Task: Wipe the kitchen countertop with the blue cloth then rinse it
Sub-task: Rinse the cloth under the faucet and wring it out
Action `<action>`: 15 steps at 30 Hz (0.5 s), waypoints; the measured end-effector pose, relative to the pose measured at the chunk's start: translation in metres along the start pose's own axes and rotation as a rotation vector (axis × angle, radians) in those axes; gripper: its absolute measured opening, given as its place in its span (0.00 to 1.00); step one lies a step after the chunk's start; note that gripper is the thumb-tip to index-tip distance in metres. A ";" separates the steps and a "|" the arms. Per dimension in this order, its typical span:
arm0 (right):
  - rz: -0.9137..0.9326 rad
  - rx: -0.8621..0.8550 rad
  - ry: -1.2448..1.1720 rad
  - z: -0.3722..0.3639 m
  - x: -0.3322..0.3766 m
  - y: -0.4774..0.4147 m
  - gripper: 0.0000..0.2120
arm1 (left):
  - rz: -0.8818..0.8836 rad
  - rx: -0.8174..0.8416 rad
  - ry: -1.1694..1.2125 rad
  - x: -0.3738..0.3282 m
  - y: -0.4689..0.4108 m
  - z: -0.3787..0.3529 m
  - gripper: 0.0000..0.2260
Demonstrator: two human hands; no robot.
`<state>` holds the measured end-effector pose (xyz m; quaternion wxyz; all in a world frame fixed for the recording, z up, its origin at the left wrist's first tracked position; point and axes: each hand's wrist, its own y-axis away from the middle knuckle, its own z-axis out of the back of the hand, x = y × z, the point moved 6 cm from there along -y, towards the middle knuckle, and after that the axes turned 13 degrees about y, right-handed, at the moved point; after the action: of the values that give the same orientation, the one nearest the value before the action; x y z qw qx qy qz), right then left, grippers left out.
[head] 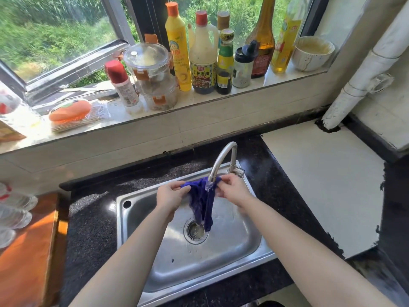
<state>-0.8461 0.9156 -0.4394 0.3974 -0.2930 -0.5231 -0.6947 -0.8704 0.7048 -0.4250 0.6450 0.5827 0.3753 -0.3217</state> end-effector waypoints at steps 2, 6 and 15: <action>-0.041 -0.056 -0.291 0.003 0.001 -0.002 0.04 | -0.019 -0.004 0.040 -0.004 -0.001 0.002 0.07; -0.103 -0.021 -0.065 -0.002 -0.017 0.007 0.04 | -0.050 -0.011 0.011 -0.003 -0.002 0.000 0.05; -0.117 -0.062 0.353 0.020 -0.035 0.011 0.06 | 0.034 -0.030 -0.147 0.031 -0.006 0.002 0.05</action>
<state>-0.8192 0.9421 -0.4571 0.4327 -0.1475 -0.4397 -0.7730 -0.8593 0.7032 -0.4540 0.6850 0.5539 0.3216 -0.3471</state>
